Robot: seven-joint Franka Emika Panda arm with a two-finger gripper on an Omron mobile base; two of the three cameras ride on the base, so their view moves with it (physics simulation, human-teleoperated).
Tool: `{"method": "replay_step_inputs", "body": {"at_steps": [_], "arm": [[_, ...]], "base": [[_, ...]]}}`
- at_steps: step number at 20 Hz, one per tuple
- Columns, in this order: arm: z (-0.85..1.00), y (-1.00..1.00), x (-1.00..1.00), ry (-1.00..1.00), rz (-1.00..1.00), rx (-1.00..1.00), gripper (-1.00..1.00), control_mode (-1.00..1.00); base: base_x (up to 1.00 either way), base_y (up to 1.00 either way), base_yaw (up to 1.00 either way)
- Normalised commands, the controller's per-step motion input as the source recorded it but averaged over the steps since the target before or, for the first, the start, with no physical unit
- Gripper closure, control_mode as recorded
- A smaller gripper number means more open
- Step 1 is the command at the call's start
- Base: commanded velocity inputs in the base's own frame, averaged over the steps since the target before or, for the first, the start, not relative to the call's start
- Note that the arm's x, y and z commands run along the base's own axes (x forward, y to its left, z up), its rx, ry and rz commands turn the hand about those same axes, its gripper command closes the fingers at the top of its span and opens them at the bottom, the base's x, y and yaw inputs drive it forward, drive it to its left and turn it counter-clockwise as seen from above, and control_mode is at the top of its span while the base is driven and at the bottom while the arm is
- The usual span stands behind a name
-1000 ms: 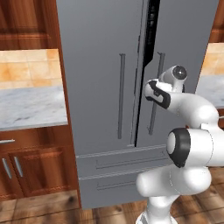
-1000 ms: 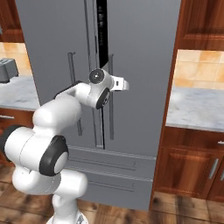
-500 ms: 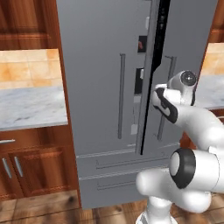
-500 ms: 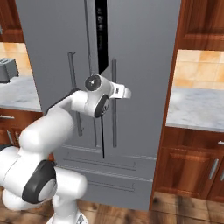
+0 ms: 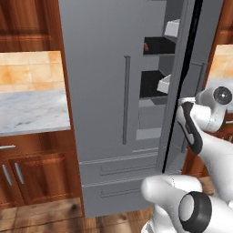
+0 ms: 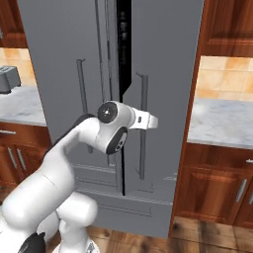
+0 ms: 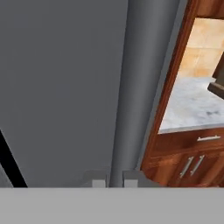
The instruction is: Move the hot dog bun to the plate on the dining table and place the condiment next to that plate. Then navigate to the fridge and take the sausage and place it on the plate as well.
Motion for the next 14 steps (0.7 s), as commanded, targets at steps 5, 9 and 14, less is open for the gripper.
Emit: {"method": "replay_step_inputs", "body": {"at_steps": [5, 9, 14], "arm": [[0.28, 0.08, -0.88, 0.00, 0.00, -0.12, -1.00, -1.00], [0.74, 0.35, -1.00, 0.00, 0.04, -0.19, -1.00, -1.00], [0.70, 0.67, -0.45, 0.07, 0.13, -0.21, -1.00, -1.00]], "base": [[0.00, 0.00, 0.00], [0.00, 0.00, 0.00], [0.00, 0.00, 0.00]]}}
